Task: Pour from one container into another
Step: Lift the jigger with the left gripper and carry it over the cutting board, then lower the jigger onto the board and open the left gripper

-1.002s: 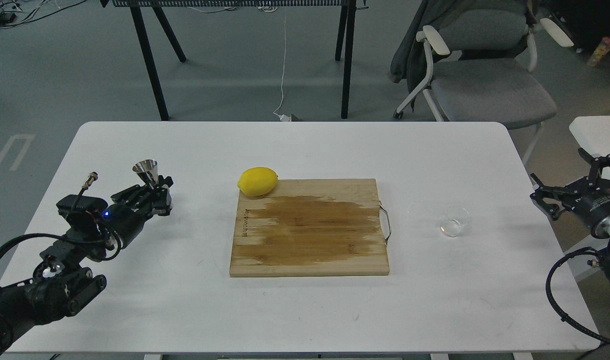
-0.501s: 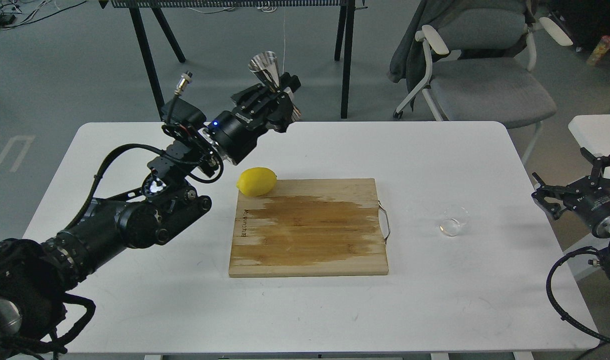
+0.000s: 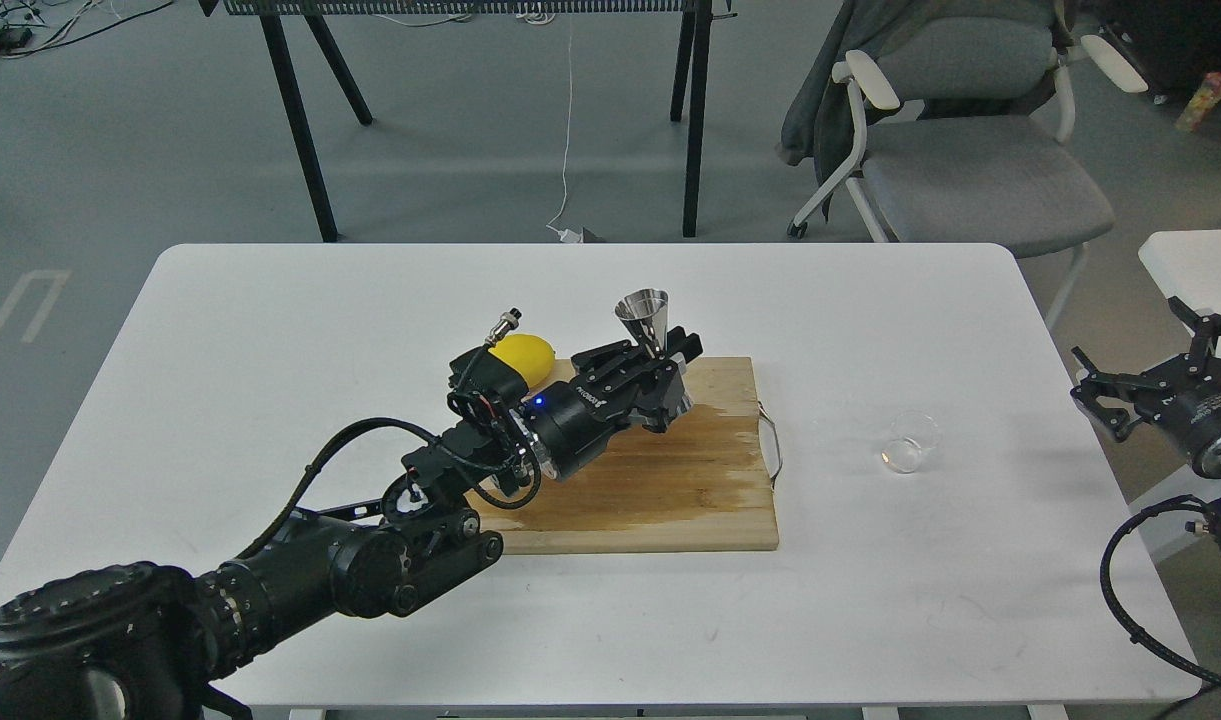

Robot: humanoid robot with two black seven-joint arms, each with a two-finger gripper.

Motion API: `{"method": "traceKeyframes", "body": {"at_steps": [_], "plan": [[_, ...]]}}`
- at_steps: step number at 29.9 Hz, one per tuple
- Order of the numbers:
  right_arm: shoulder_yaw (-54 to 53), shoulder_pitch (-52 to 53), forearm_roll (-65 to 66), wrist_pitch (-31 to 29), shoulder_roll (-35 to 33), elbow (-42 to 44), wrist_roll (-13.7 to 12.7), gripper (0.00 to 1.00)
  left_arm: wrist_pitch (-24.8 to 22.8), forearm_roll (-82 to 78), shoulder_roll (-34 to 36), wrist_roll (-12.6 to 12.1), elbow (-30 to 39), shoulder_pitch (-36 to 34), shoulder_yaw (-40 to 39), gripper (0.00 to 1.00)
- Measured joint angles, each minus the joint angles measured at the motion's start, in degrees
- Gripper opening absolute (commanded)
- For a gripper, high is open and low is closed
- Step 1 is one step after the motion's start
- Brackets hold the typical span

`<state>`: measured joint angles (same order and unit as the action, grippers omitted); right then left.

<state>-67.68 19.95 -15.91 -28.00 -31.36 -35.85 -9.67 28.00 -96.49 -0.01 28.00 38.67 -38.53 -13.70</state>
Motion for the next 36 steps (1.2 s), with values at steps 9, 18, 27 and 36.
{"method": "traceKeyframes", "body": {"at_steps": [9,18,27,36], "plan": [[0.0,-0.3,0.0,0.0,0.0,0.0,0.0,1.00,0.0,0.5,0.0,0.0,-7.6,0.3,3.8,0.06],[0.1,-0.4,0.0,0.0,0.5,0.0,0.0,1.00,0.0,0.2,0.0,0.0,-7.6,0.4,5.1,0.10],[0.0,-0.6,0.0,0.0,0.2,0.0,0.0,1.00,0.0,0.2,0.0,0.0,-7.3,0.4,5.3,0.35],[0.0,-0.9,0.0,0.0,0.2,0.0,0.0,1.00,0.0,0.2,0.0,0.0,-6.9,1.1,5.4,0.38]]}}
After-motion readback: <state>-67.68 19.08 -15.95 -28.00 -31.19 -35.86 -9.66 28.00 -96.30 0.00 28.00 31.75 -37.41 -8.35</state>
